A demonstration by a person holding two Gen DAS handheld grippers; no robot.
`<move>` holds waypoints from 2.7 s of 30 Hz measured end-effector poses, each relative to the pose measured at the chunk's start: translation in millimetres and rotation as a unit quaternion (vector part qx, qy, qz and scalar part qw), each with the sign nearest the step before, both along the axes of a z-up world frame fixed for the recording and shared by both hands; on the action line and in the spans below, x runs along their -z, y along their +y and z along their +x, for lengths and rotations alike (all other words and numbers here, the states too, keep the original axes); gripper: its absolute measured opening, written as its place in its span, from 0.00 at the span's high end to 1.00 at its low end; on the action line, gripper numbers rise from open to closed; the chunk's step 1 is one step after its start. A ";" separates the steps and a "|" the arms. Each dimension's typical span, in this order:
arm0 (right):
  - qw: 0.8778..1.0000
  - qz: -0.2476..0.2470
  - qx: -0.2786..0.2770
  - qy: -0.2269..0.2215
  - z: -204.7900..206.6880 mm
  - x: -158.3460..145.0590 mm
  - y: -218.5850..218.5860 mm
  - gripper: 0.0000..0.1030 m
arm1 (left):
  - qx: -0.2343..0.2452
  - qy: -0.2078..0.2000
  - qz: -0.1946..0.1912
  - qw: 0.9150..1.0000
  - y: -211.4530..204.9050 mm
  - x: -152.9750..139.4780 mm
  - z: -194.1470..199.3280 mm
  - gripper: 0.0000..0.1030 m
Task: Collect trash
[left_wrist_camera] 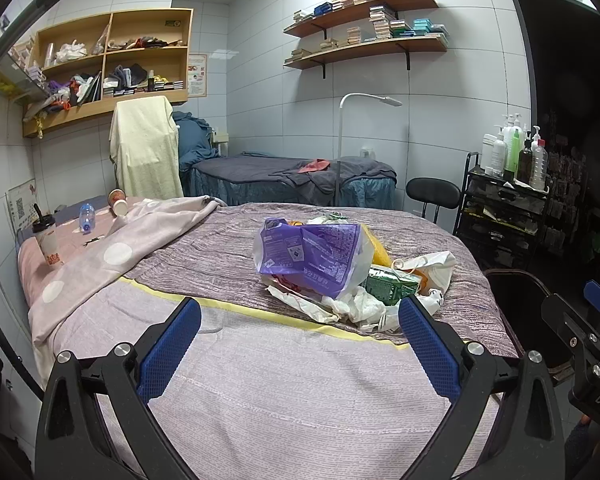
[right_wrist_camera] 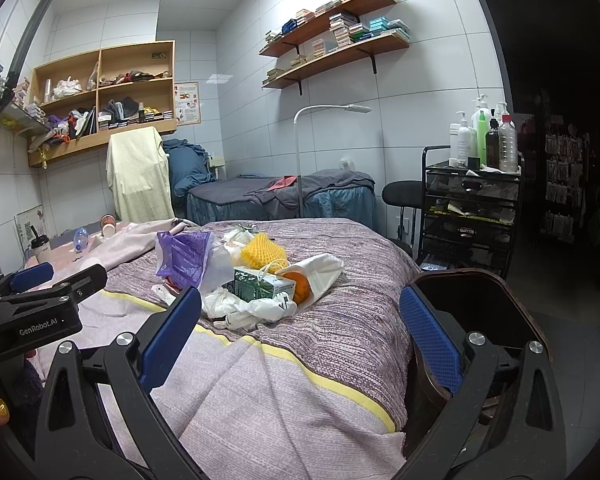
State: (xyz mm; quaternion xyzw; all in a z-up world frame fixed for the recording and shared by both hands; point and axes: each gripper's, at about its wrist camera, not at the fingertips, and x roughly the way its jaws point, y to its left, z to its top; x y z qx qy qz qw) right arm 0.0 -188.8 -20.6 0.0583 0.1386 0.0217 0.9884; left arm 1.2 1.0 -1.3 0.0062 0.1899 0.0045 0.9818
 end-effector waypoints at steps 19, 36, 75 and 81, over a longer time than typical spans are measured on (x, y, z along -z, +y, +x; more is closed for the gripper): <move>1.000 0.001 0.000 0.001 0.2 0.3 -1.1 0.05 | 0.001 0.001 0.000 1.000 -0.4 0.7 -0.1 0.06; 1.000 0.001 0.000 0.003 1.0 6.5 1.2 0.05 | 0.001 0.002 0.000 1.000 -1.6 3.2 -0.7 0.06; 0.960 -0.066 -0.222 0.154 189.1 8.2 85.6 0.22 | 0.037 0.146 -0.017 0.989 60.5 37.7 81.1 0.06; 0.950 -0.076 -0.248 0.175 238.8 5.4 109.2 0.35 | 0.057 0.172 -0.035 0.983 60.5 43.7 94.3 0.06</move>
